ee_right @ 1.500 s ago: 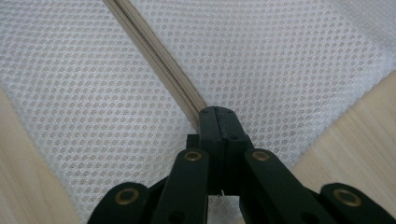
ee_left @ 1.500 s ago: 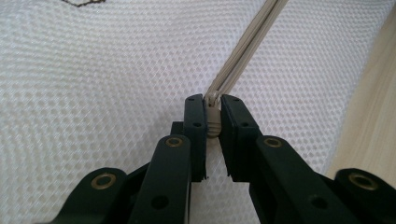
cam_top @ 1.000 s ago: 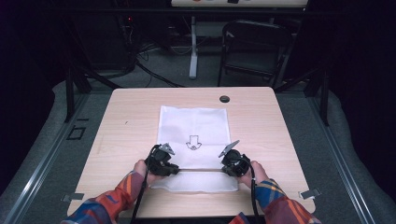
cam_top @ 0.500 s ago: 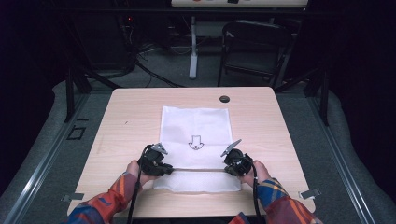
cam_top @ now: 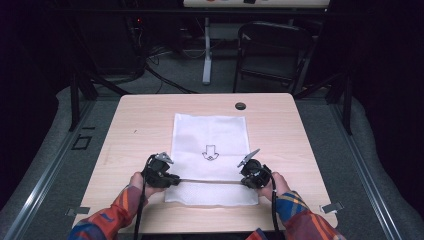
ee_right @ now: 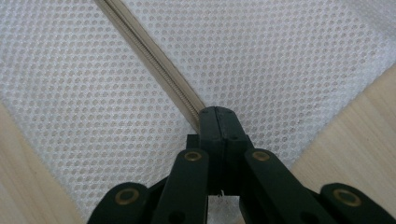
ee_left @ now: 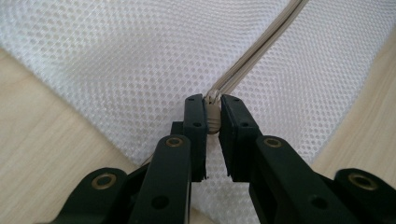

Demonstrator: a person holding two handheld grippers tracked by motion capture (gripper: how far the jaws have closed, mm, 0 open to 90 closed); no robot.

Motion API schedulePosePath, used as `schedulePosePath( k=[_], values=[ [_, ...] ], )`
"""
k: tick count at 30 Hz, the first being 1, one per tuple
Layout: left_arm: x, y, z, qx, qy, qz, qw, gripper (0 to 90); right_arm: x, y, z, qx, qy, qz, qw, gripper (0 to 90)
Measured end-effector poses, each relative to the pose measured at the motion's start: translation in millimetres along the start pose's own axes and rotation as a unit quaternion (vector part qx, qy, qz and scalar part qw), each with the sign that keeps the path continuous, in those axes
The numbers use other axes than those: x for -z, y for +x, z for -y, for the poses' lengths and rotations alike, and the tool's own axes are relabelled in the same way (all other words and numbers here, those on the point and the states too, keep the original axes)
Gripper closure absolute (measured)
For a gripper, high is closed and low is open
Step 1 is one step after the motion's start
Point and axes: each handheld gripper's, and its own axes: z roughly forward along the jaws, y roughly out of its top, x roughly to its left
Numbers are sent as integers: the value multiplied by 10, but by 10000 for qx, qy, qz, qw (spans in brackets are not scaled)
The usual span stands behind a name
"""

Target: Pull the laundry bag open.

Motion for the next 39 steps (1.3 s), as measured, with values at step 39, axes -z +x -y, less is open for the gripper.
schedulePosePath(
  k=[39],
  values=[
    [221,216,252,432,191,-176,9987,795,15,-70,45,15,-124,-206,9997,878]
  ],
)
